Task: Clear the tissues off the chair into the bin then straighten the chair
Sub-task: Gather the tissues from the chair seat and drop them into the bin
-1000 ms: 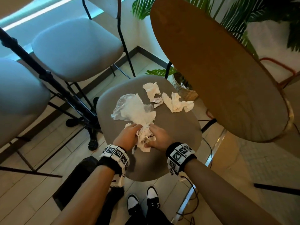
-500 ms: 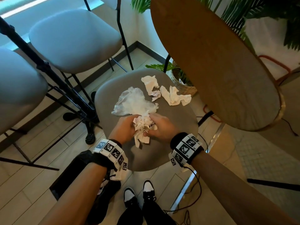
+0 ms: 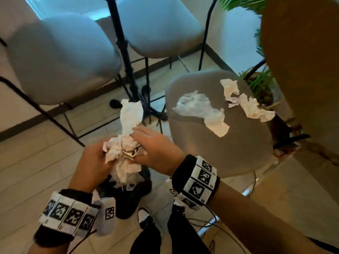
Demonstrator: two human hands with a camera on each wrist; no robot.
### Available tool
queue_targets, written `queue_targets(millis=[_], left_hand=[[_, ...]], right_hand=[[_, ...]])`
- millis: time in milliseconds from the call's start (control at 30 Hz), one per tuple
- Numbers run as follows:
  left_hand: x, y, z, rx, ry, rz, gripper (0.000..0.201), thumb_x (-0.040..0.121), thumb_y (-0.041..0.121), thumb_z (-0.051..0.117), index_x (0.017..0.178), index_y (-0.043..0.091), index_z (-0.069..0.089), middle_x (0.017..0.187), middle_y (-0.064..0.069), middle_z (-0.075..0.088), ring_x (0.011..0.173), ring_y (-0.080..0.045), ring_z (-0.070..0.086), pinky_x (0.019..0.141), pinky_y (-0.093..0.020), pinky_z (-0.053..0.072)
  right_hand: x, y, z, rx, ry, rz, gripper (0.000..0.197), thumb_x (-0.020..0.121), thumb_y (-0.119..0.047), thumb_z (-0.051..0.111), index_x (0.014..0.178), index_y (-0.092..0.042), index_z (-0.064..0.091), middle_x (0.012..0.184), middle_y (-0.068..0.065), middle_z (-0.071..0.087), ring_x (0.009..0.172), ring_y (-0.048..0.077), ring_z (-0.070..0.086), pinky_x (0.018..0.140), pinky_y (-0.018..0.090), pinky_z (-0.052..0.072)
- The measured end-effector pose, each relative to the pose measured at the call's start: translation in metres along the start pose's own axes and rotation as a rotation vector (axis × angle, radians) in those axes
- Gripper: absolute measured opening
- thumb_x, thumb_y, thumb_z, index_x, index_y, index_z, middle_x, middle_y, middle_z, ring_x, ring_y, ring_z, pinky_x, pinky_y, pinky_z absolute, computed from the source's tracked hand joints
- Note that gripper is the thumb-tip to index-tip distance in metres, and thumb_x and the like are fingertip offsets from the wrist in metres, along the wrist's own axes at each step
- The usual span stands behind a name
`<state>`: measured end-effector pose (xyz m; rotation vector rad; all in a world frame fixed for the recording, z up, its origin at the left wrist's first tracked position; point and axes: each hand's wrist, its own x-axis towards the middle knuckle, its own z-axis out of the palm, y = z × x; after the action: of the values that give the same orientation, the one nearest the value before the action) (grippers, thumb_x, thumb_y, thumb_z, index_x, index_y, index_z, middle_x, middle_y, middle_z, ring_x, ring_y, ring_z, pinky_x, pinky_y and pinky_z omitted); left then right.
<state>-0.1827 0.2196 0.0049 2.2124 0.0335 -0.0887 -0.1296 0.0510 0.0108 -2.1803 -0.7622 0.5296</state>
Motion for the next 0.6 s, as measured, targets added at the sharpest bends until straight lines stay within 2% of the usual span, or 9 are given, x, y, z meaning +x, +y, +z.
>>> queue_targets(millis=[33, 67, 100, 167, 200, 233, 333, 466, 600], left_hand=[[-0.017, -0.017, -0.012, 0.001, 0.02, -0.049, 0.018, 0.068, 0.041, 0.054, 0.075, 0.056, 0.059, 0.065, 0.028, 0.065, 0.069, 0.02, 0.056, 0.058, -0.001, 0.039], [-0.032, -0.038, -0.02, 0.012, 0.049, -0.077, 0.018, 0.067, 0.043, 0.049, 0.074, 0.055, 0.061, 0.061, 0.025, 0.065, 0.067, 0.019, 0.057, 0.055, -0.002, 0.039], [-0.045, -0.063, -0.024, 0.036, 0.073, -0.103, 0.024, 0.068, 0.043, 0.044, 0.075, 0.046, 0.066, 0.061, 0.016, 0.068, 0.066, 0.011, 0.062, 0.054, -0.006, 0.038], [-0.066, -0.118, -0.018, 0.08, 0.08, -0.17, 0.045, 0.069, 0.041, 0.039, 0.085, 0.015, 0.072, 0.075, -0.013, 0.073, 0.072, -0.015, 0.067, 0.057, -0.019, 0.038], [-0.071, -0.146, -0.01, 0.078, 0.067, -0.197, 0.05, 0.07, 0.04, 0.04, 0.091, 0.006, 0.07, 0.083, -0.019, 0.073, 0.075, -0.016, 0.065, 0.062, -0.017, 0.038], [-0.075, -0.171, 0.001, 0.061, 0.04, -0.227, 0.049, 0.072, 0.038, 0.043, 0.095, 0.004, 0.069, 0.089, -0.02, 0.073, 0.077, -0.012, 0.062, 0.066, -0.013, 0.036], [-0.069, -0.254, 0.049, 0.007, -0.069, -0.372, 0.028, 0.08, 0.021, 0.056, 0.101, 0.005, 0.065, 0.1, -0.02, 0.071, 0.088, -0.015, 0.059, 0.074, -0.012, 0.035], [-0.046, -0.37, 0.135, 0.003, -0.152, -0.496, 0.026, 0.087, 0.006, 0.05, 0.111, 0.005, 0.058, 0.117, -0.018, 0.063, 0.109, -0.03, 0.057, 0.088, -0.028, 0.04], [-0.026, -0.467, 0.21, 0.061, -0.219, -0.551, 0.023, 0.087, 0.004, 0.05, 0.109, 0.004, 0.056, 0.114, -0.023, 0.061, 0.105, -0.036, 0.057, 0.09, -0.042, 0.046]], right_hand=[[0.009, -0.01, 0.024, 0.02, -0.029, -0.024, 0.045, 0.077, -0.018, 0.072, 0.113, 0.002, 0.053, 0.127, 0.02, 0.053, 0.115, 0.035, 0.051, 0.096, 0.041, 0.043], [0.019, -0.015, 0.049, 0.029, -0.069, -0.044, 0.045, 0.076, -0.017, 0.073, 0.111, 0.003, 0.053, 0.125, 0.02, 0.054, 0.113, 0.035, 0.052, 0.093, 0.038, 0.042], [0.029, -0.017, 0.076, 0.033, -0.124, -0.054, 0.045, 0.075, -0.016, 0.073, 0.111, 0.003, 0.053, 0.125, 0.019, 0.054, 0.113, 0.034, 0.052, 0.093, 0.035, 0.041], [0.049, -0.005, 0.132, 0.048, -0.264, -0.009, 0.047, 0.077, -0.017, 0.071, 0.116, -0.001, 0.051, 0.13, 0.016, 0.05, 0.116, 0.031, 0.051, 0.099, 0.038, 0.042], [0.058, 0.007, 0.161, 0.051, -0.313, 0.02, 0.047, 0.078, -0.019, 0.069, 0.118, -0.003, 0.05, 0.132, 0.014, 0.049, 0.117, 0.031, 0.05, 0.101, 0.041, 0.042], [0.065, 0.022, 0.187, 0.054, -0.338, 0.043, 0.047, 0.079, -0.021, 0.069, 0.118, -0.004, 0.05, 0.132, 0.014, 0.048, 0.117, 0.031, 0.05, 0.101, 0.043, 0.043], [0.088, 0.085, 0.263, 0.02, -0.424, 0.13, 0.049, 0.08, -0.021, 0.068, 0.121, -0.004, 0.048, 0.132, 0.015, 0.048, 0.121, 0.031, 0.047, 0.102, 0.04, 0.041], [0.122, 0.19, 0.357, -0.082, -0.514, 0.237, 0.042, 0.076, -0.028, 0.068, 0.108, -0.007, 0.051, 0.115, 0.017, 0.057, 0.106, 0.035, 0.054, 0.091, 0.049, 0.047], [0.14, 0.282, 0.432, -0.12, -0.562, 0.314, 0.037, 0.077, -0.023, 0.067, 0.105, -0.004, 0.052, 0.112, 0.02, 0.057, 0.102, 0.036, 0.055, 0.088, 0.045, 0.048]])
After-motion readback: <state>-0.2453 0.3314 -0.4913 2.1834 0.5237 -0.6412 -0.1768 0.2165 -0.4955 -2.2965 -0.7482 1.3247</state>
